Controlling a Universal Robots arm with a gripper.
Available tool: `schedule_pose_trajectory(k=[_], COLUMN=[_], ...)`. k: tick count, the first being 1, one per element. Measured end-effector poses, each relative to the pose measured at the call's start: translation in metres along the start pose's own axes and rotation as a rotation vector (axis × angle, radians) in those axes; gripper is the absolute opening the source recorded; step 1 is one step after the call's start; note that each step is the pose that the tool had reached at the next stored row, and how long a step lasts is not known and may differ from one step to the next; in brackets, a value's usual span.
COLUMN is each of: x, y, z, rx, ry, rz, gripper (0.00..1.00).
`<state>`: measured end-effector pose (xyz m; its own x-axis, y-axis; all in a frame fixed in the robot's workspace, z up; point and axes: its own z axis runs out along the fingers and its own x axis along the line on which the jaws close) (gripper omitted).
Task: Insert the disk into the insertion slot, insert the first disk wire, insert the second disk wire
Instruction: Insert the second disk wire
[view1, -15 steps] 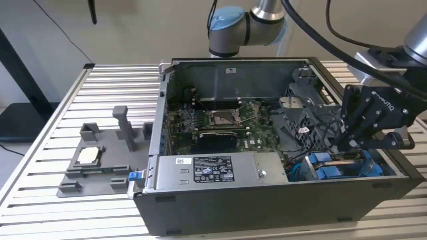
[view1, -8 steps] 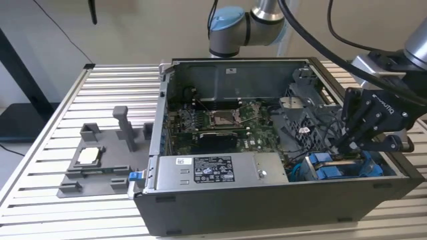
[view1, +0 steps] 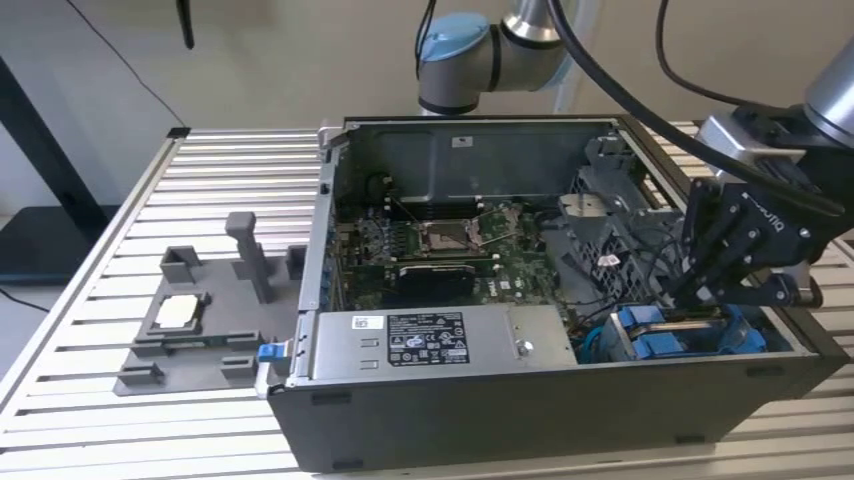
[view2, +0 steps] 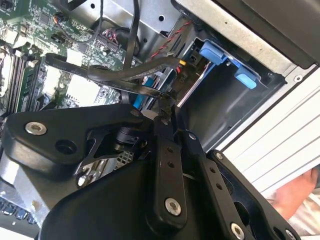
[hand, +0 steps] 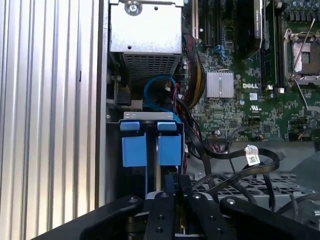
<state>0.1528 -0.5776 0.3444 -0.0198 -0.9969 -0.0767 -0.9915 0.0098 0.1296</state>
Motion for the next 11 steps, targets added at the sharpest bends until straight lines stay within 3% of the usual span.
schedule_pose_trajectory(k=[11], x=[0.0002], y=[-0.0012], z=[0.0021], rx=[0.0002], ry=[-0.0014], rz=[0.003], gripper=[0.16])
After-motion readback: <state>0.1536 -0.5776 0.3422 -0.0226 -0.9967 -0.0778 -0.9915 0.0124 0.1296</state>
